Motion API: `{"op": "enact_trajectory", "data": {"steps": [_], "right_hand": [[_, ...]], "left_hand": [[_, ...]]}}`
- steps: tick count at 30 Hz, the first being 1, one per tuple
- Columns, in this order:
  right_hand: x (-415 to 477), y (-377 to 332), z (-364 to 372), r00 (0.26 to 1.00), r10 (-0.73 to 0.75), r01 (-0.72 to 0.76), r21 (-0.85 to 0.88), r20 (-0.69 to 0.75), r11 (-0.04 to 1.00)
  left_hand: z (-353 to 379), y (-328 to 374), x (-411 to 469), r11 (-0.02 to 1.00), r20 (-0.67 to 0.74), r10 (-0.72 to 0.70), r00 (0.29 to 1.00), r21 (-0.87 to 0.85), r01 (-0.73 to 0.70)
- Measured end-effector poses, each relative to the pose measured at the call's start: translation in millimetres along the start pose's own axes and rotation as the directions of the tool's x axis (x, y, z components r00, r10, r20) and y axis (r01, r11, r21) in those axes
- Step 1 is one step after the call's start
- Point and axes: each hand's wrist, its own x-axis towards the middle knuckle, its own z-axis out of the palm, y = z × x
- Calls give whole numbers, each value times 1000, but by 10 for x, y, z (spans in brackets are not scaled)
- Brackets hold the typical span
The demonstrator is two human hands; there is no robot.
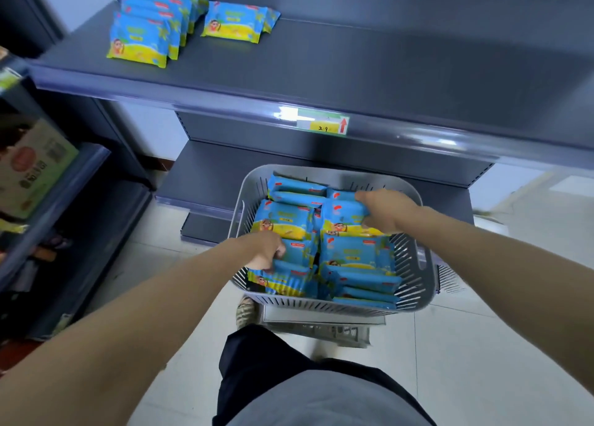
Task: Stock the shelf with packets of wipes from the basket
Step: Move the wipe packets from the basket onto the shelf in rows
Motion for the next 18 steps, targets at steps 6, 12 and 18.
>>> {"op": "enact_trajectory", "data": {"steps": [6,12,18], "right_hand": [[96,-246,-1124,930,-59,57,-16,-363,998],[576,-512,-2231,845,-32,100,98,-534,990],[1414,-711,-2829,886,-38,119,149,-462,982]], "left_hand": [[-948,27,-387,989,-256,100,961,-83,-125],[-2002,-308,-803,991,-525,91,846,-35,-128],[-2712,-1016,-1006,973,-661,28,750,-153,-172]]}}
